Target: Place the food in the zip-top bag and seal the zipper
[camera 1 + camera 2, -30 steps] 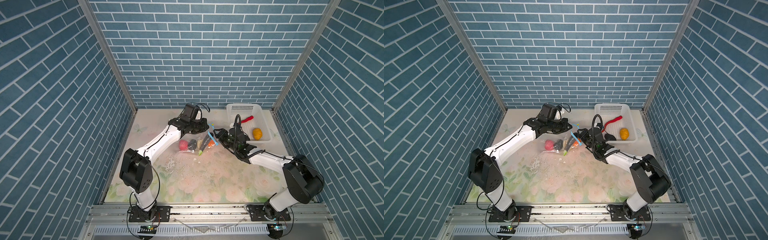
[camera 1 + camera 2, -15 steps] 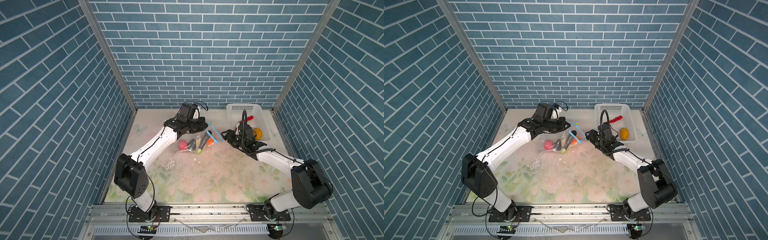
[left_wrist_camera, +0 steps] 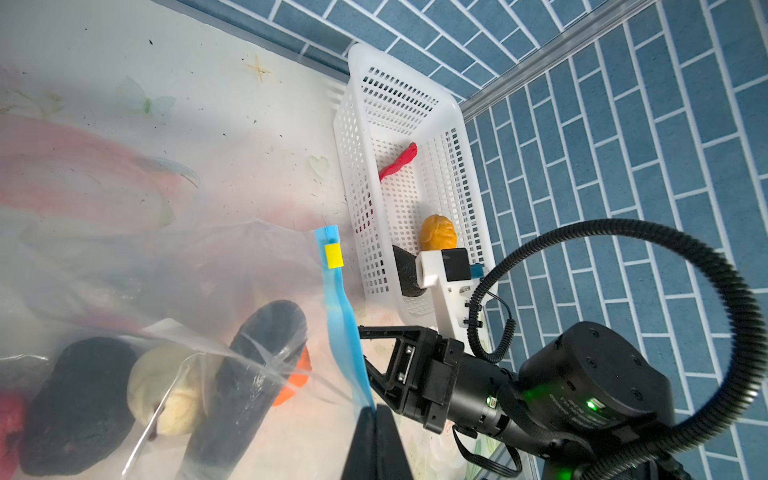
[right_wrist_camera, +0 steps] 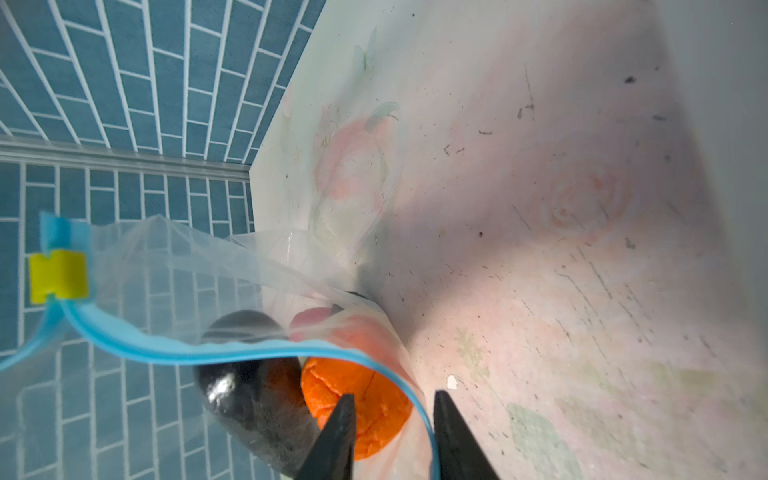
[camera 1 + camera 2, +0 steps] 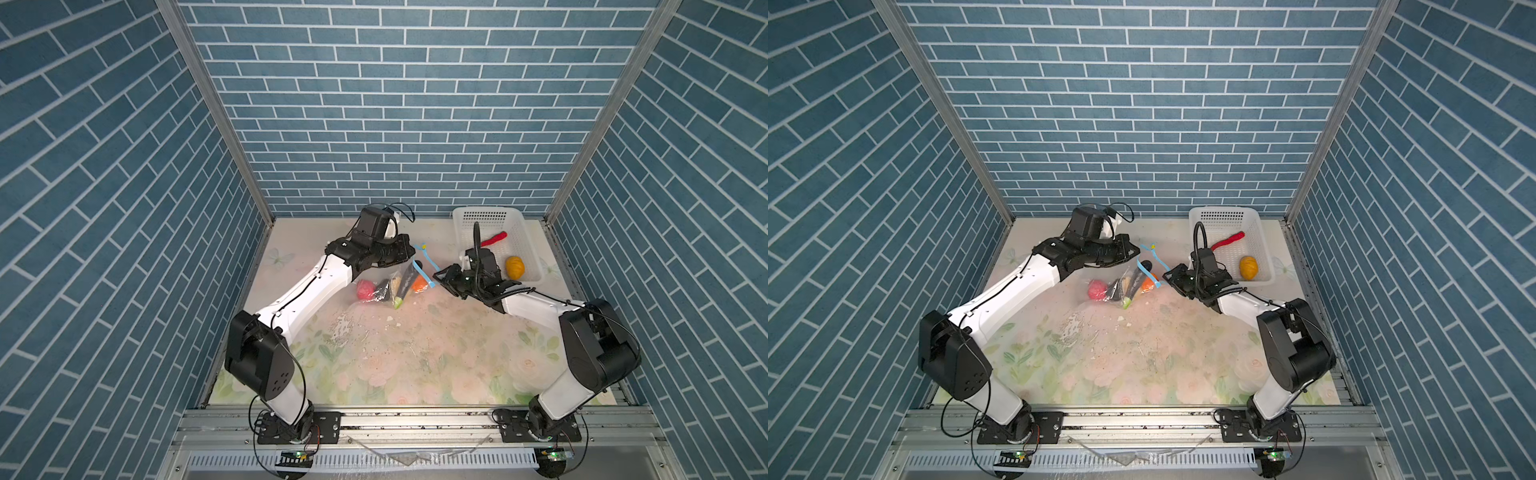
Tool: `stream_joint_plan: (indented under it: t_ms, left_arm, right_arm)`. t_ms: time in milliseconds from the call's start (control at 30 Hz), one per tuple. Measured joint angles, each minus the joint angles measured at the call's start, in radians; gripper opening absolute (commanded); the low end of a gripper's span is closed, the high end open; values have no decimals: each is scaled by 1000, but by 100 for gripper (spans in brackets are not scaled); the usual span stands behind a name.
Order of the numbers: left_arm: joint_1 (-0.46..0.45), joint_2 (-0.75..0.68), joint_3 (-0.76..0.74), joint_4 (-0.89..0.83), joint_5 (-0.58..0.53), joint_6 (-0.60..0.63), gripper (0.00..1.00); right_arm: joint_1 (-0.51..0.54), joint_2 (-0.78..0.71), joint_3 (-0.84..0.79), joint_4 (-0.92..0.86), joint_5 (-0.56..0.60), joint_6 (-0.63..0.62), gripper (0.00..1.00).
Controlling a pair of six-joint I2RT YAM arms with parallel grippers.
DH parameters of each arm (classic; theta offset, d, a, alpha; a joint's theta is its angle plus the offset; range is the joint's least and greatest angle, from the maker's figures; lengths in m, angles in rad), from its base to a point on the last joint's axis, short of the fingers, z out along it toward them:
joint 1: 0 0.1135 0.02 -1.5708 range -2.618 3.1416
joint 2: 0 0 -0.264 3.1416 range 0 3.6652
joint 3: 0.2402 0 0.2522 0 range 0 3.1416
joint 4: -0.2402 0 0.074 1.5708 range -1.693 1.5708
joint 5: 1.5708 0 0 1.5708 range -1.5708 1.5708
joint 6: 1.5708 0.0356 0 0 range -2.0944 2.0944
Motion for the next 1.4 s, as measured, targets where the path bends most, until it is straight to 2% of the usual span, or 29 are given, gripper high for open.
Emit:
stream_joint_plan:
  t_ms: [167,400,800,1400]
  left_arm:
    - [1,-5,0,-3,-6,0,0]
    - [23,-7,0,-3,-6,0,0]
    - [49,-59,0,-10,-10,4,0]
    - [131,-176,9,-25,-50,5,0]
  right_arm:
    - [0,5,16,10,-21,15,12]
    - [-1,3,74,-12,-32,6,5]
    - [16,-40,219,-145,-40,-60,1]
    - [109,-66,626,-492,40,-281,1]
